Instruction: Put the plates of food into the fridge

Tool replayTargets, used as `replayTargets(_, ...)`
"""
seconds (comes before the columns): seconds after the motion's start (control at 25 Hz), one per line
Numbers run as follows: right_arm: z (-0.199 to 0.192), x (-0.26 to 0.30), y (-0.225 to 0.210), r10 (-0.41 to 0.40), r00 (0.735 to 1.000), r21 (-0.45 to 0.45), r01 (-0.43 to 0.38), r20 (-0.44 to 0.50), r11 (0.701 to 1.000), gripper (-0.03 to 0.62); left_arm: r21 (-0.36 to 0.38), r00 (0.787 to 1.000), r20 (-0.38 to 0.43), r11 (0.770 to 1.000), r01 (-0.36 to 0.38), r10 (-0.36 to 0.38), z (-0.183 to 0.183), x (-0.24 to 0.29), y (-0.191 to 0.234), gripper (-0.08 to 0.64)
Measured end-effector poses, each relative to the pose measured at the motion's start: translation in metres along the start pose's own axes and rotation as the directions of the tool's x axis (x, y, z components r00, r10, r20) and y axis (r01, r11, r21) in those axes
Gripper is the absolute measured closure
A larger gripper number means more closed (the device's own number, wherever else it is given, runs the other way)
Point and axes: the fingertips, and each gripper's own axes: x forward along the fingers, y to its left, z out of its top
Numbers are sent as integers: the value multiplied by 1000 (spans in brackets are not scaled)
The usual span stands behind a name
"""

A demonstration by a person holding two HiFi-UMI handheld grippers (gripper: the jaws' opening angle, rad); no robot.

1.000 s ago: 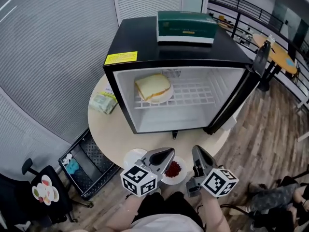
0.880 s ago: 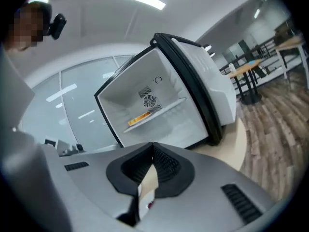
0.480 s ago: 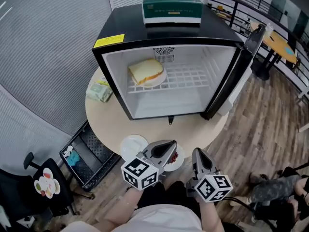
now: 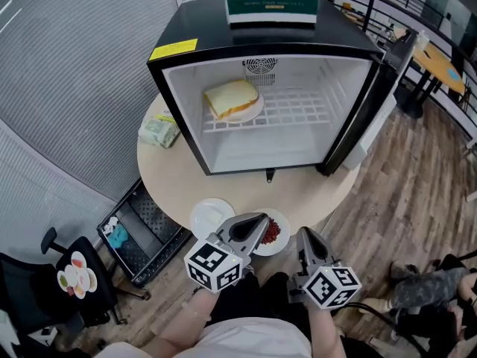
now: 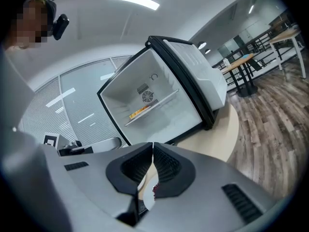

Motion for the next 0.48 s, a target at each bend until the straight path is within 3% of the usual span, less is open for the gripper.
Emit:
replayTargets(0.32, -30, -7, -14, -54, 998, 99, 57, -35, 993, 580, -3, 999, -48, 1000, 23, -23, -17, -9, 1, 557)
replayTargets(0.48, -46, -6, -19, -69, 996, 159, 76, -49, 984, 485, -3, 996, -74, 999, 43, -43, -26, -10, 6, 555)
